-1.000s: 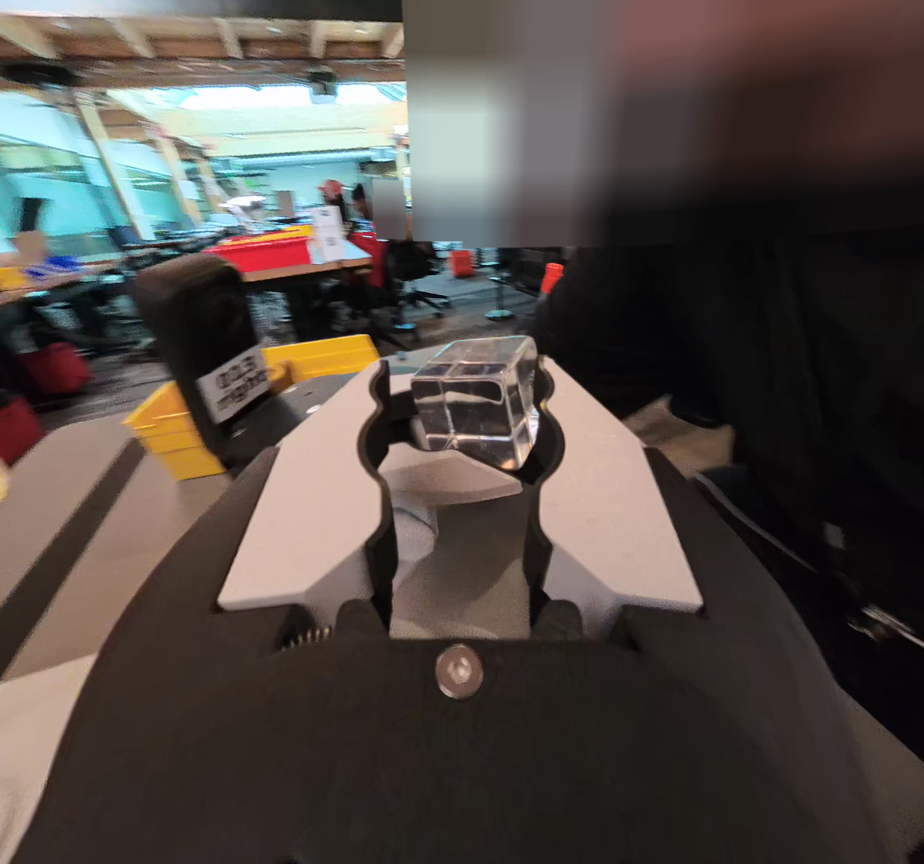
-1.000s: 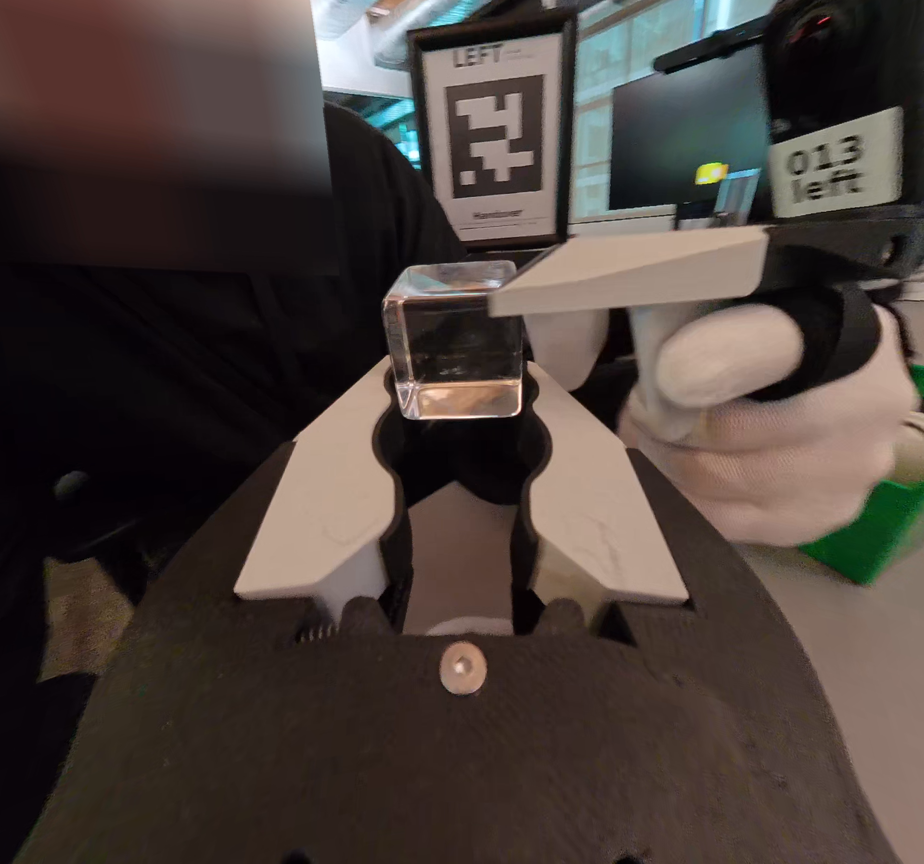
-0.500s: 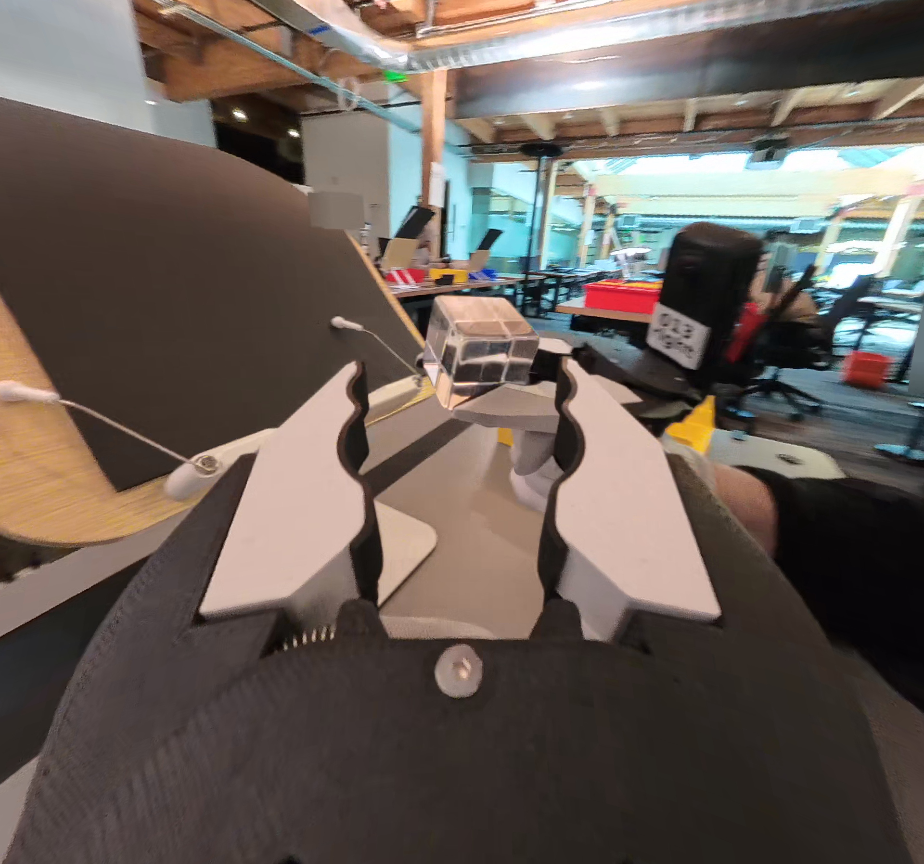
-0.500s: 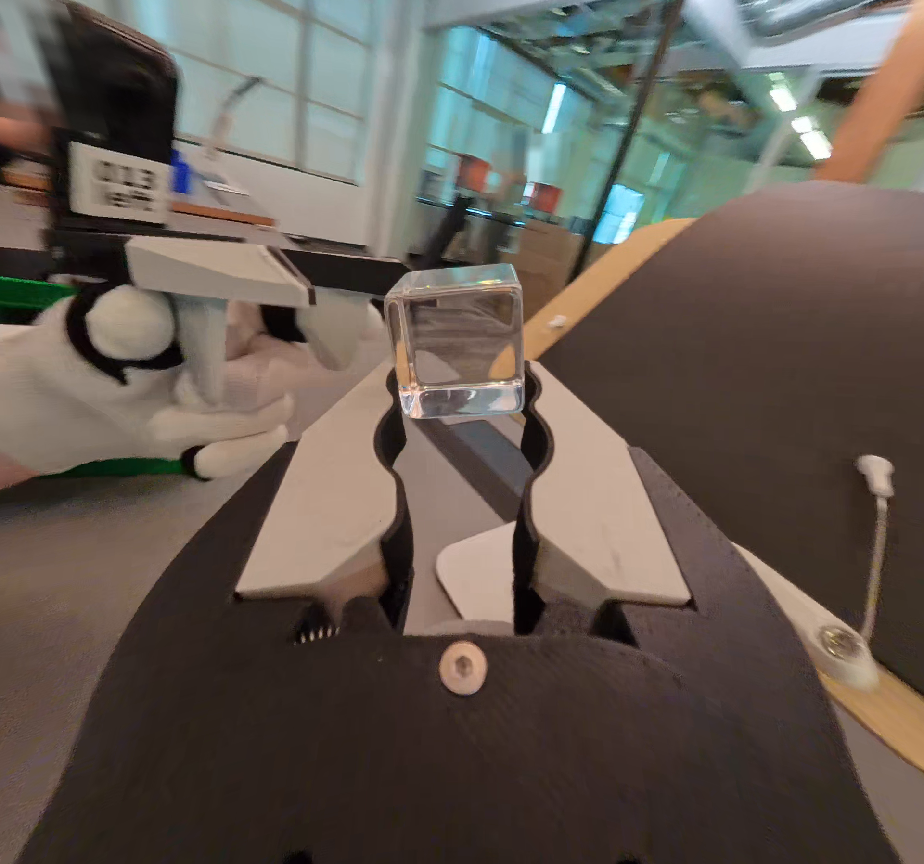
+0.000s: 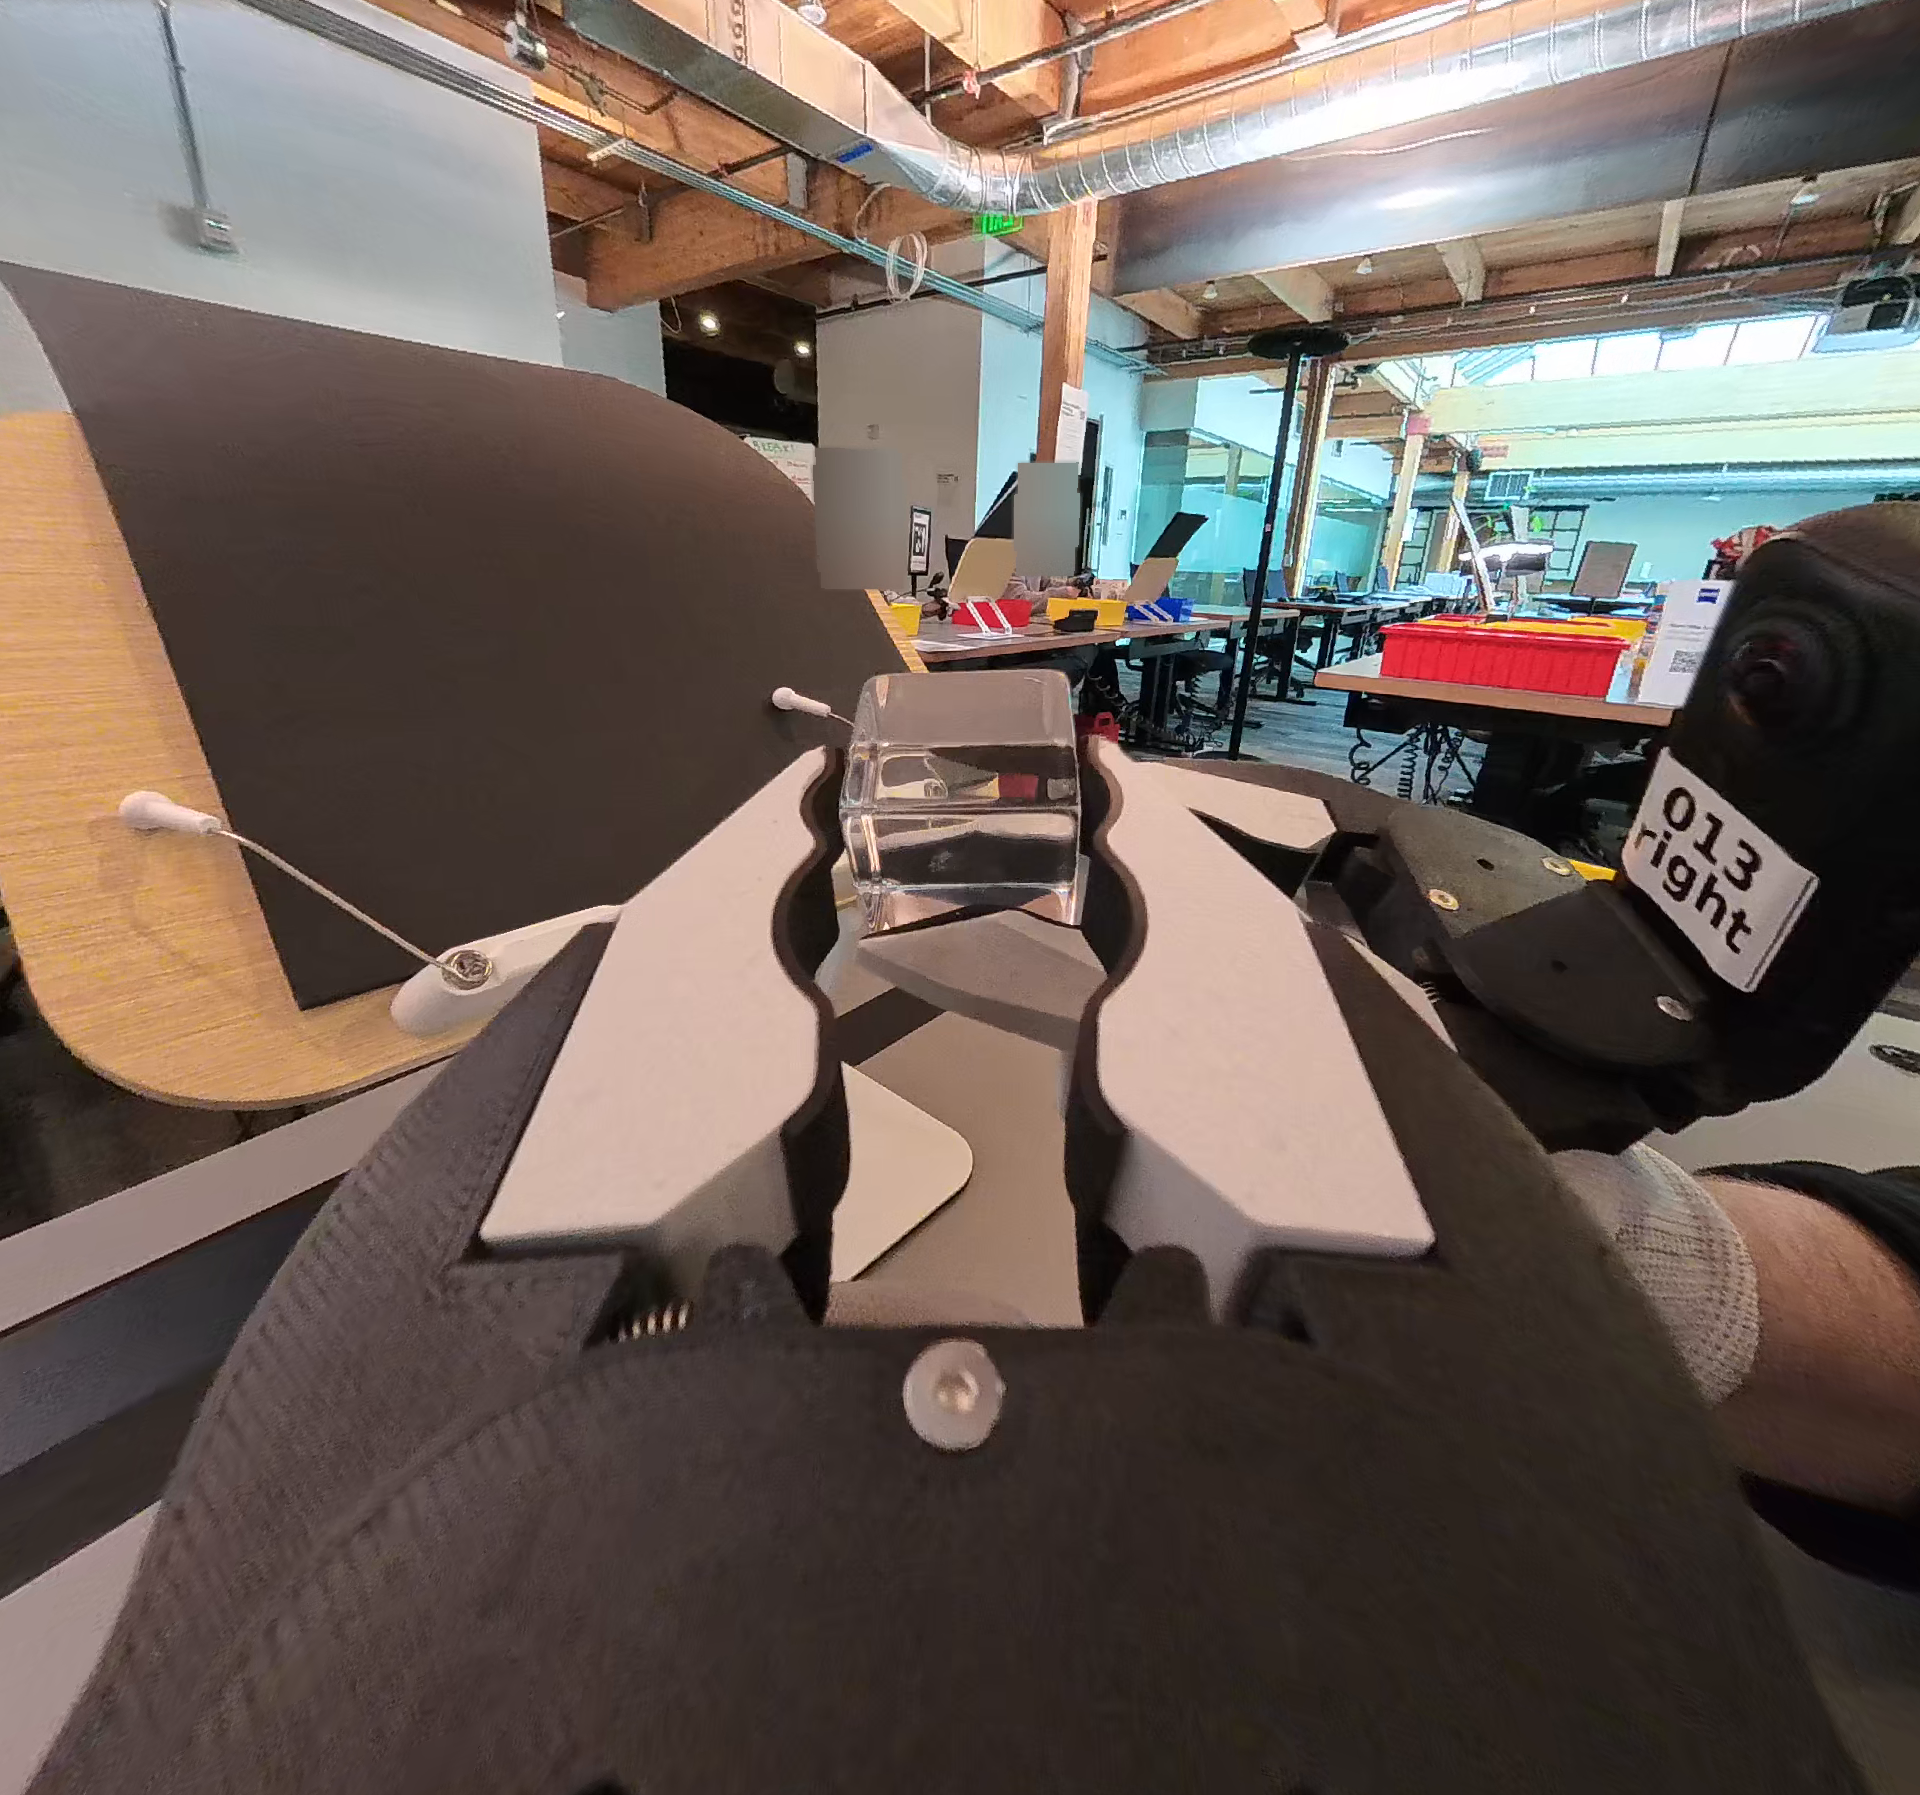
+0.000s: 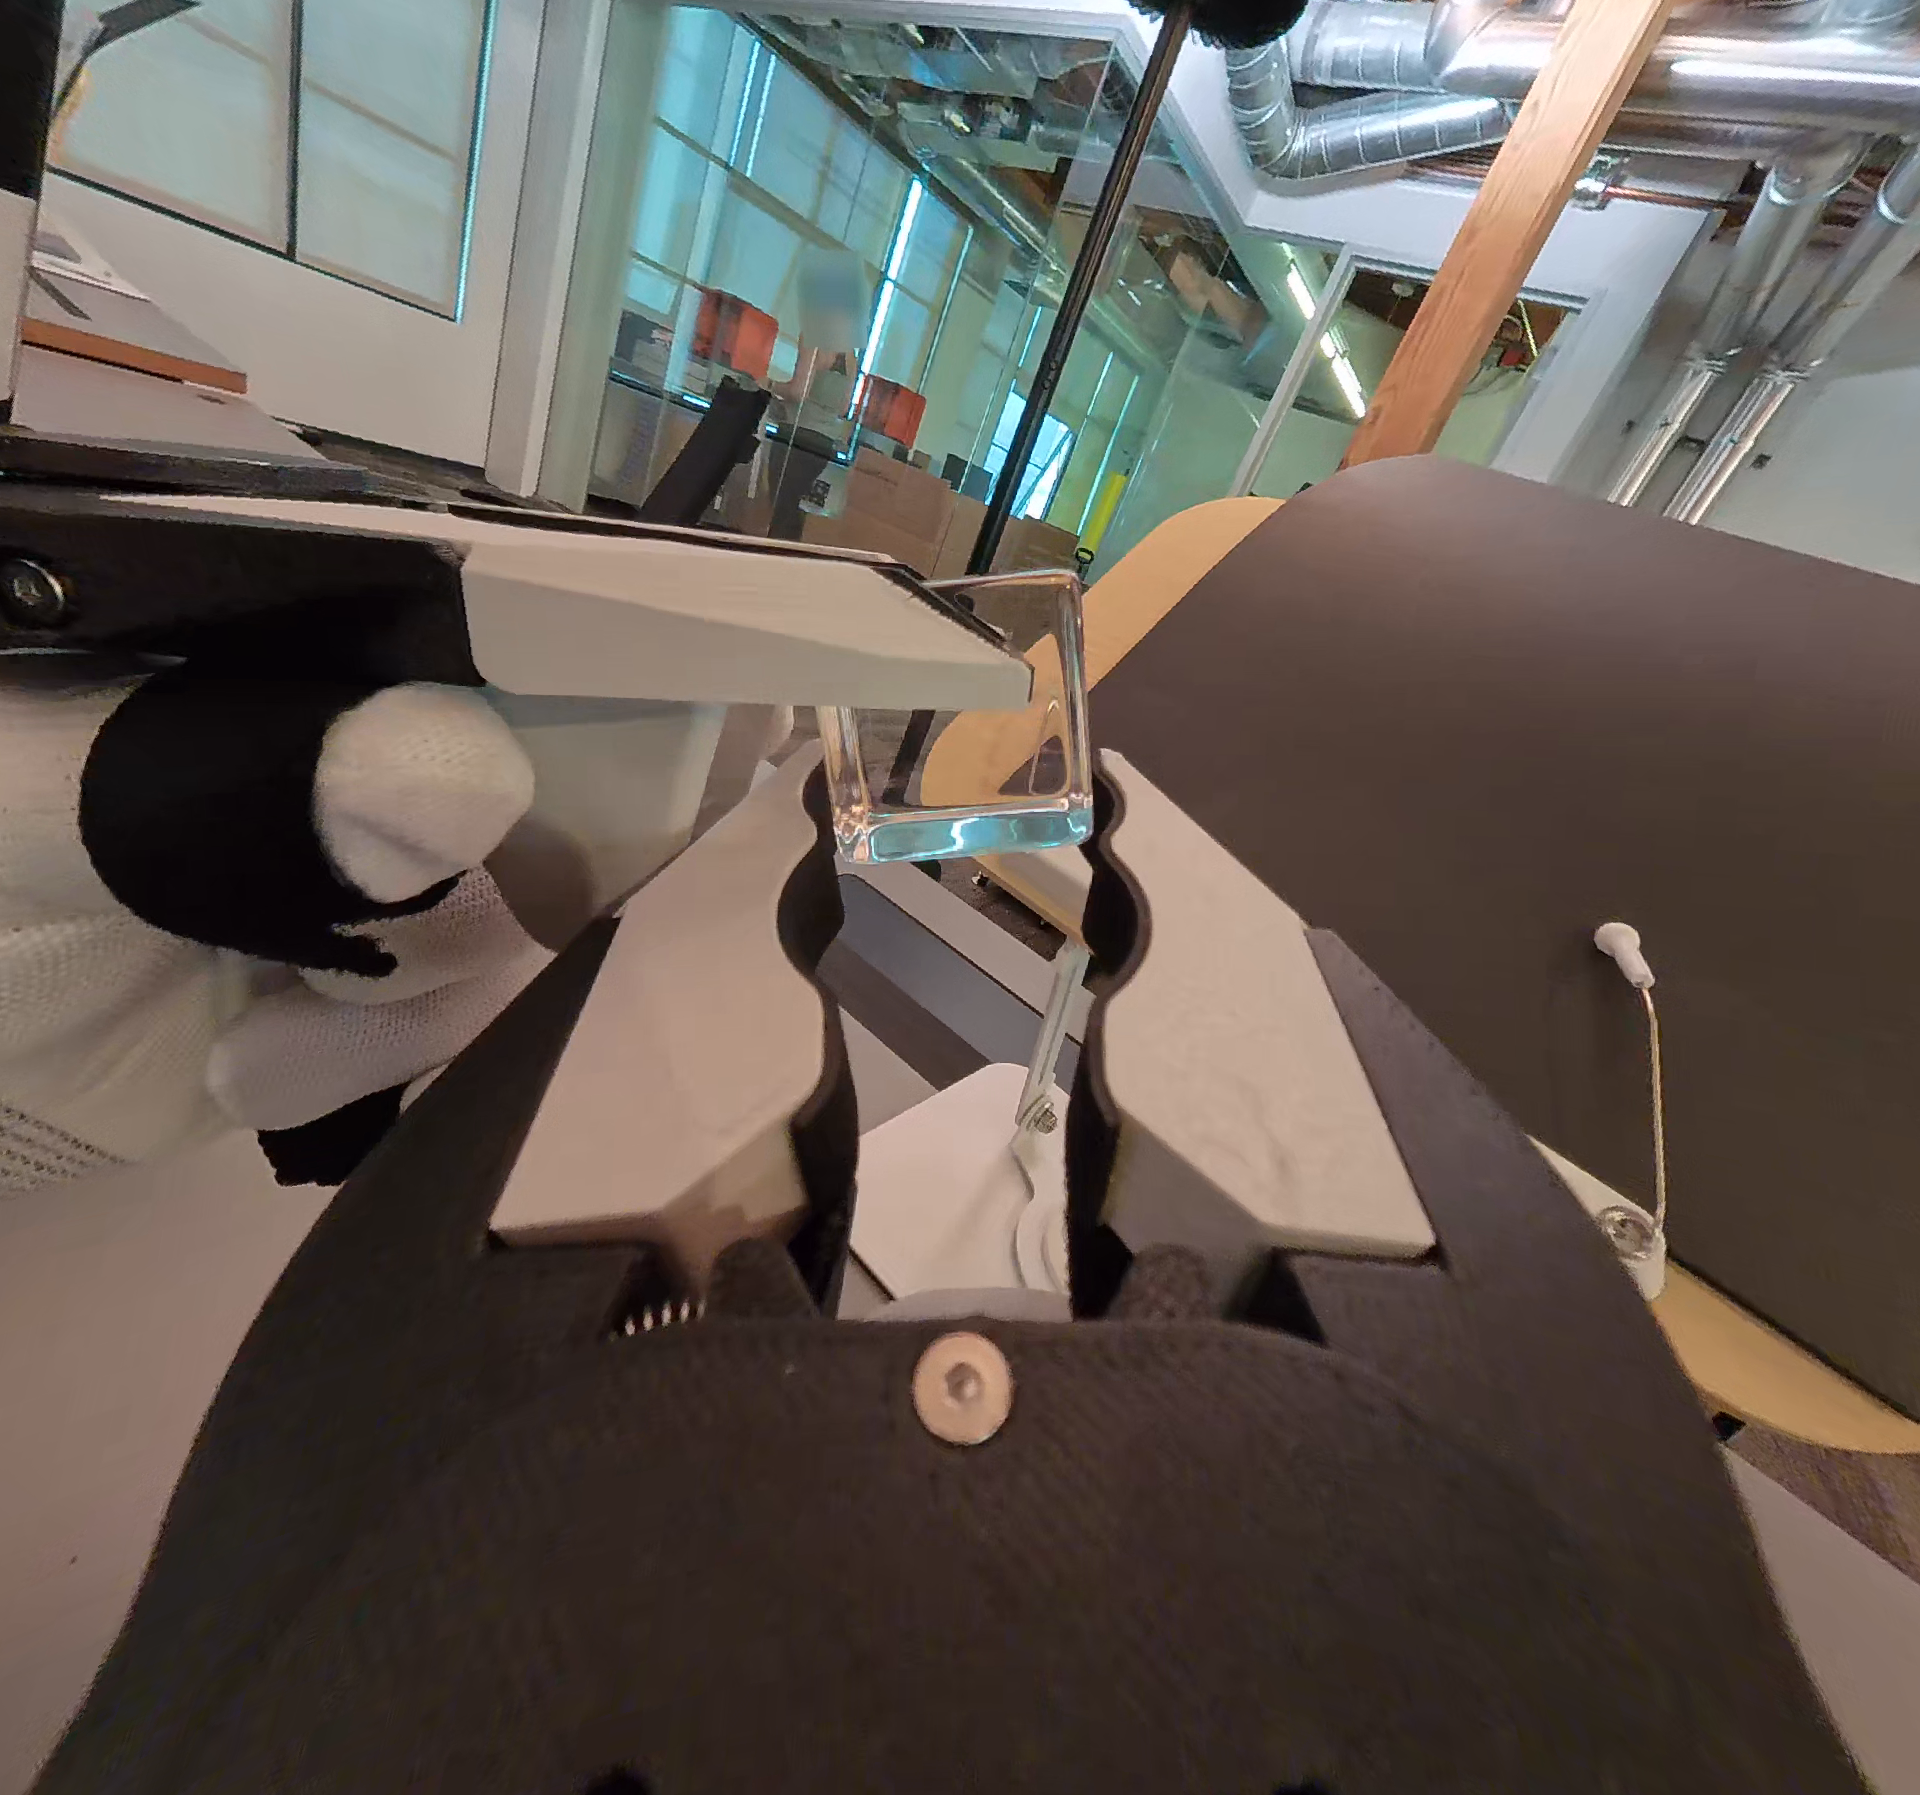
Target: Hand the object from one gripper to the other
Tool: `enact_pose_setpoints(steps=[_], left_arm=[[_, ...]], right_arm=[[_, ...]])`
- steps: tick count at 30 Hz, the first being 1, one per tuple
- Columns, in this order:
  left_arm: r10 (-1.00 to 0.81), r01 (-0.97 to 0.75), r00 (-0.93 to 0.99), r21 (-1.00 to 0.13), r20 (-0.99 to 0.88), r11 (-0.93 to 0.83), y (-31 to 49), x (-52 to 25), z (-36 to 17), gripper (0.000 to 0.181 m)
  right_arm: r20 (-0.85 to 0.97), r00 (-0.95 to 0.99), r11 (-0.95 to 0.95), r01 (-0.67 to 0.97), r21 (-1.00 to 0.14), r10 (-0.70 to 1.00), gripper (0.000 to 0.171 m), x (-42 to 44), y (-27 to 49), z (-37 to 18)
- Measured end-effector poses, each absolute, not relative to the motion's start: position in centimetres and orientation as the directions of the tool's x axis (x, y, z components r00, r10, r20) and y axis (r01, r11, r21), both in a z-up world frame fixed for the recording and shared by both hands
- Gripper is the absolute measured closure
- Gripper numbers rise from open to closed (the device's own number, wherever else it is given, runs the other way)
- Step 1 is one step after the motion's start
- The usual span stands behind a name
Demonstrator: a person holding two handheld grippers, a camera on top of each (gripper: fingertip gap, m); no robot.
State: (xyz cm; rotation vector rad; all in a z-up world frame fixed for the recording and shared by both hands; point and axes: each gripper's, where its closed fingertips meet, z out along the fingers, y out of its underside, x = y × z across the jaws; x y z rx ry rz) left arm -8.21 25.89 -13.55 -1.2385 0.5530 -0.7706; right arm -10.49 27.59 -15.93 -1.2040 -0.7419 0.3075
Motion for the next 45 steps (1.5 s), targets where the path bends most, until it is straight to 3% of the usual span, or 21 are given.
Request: enact_pose_setpoints(steps=[4, 7, 9, 12, 16, 22, 25, 29, 32, 36, 40, 45], left_arm=[[-0.772, 0.198, 0.635, -0.972, 0.029, 0.127, 25.9, -8.3, -13.5, 0.139], [-0.816, 0.227, 0.568, -0.973, 0.108, 0.029, 26.0, -9.1, -13.2, 0.139], [-0.882, 0.229, 0.44, -0.971, 0.17, -0.073, 25.2, -9.2, -13.2, 0.139], [-0.947, 0.257, 0.227, -0.952, 0.226, -0.165, 23.4, -10.1, -12.5, 0.139], [-0.976, 0.104, 0.003, -0.971, 0.216, -0.215, 19.8, -10.7, -13.7, 0.139], [-0.973, -0.084, -0.131, -0.98, 0.191, -0.181, 16.2, -9.4, -15.9, 0.139], [-0.956, -0.061, -0.191, -0.975, 0.223, -0.215, 15.7, -9.2, -15.9, 0.139], [-0.941, 0.01, -0.229, -0.966, 0.249, -0.258, 16.0, -9.9, -15.2, 0.139], [-0.944, 0.072, -0.217, -0.961, 0.247, -0.267, 16.5, -10.3, -14.2, 0.139], [-0.965, 0.218, -0.098, -0.941, 0.243, -0.259, 18.6, -10.3, -12.4, 0.122], [-0.963, 0.301, 0.0, -0.919, 0.268, -0.256, 20.4, -9.9, -11.6, 0.105], [-0.893, 0.212, 0.451, -0.973, 0.011, 0.095, 23.3, -9.4, -11.2, 0.11]], right_arm=[[0.371, 0.708, 0.366, 0.169, -0.915, 0.601, 0.127, -10.6, 27.4, -15.8], [0.434, 0.637, 0.446, 0.154, -0.882, 0.637, 0.11, -11.0, 26.3, -15.2], [0.508, 0.579, 0.505, 0.183, -0.844, 0.638, 0.099, -11.3, 25.5, -14.9], [0.583, 0.406, 0.573, 0.161, -0.803, 0.704, 0.102, -12.3, 22.2, -14.4], [0.638, 0.178, 0.621, 0.145, -0.77, 0.75, 0.107, -12.2, 18.5, -14.6], [0.829, -0.027, 0.79, 0.32, -0.523, 0.559, 0.11, -12.3, 16.0, -17.0], [0.893, -0.047, 0.832, 0.387, -0.397, 0.448, 0.119, -12.9, 16.3, -17.8], [0.93, 0.006, 0.849, 0.405, -0.339, 0.368, 0.125, -13.4, 16.7, -17.1], [0.938, 0.073, 0.838, 0.431, -0.335, 0.338, 0.126, -13.8, 17.2, -16.4], [0.936, 0.185, 0.806, 0.475, -0.353, 0.301, 0.126, -13.4, 18.8, -15.0], [0.91, 0.383, 0.761, 0.541, -0.359, 0.157, 0.126, -11.4, 21.3, -12.0], [0.863, 0.503, 0.667, 0.632, -0.394, 0.033, 0.125, -8.9, 24.0, -10.8]])
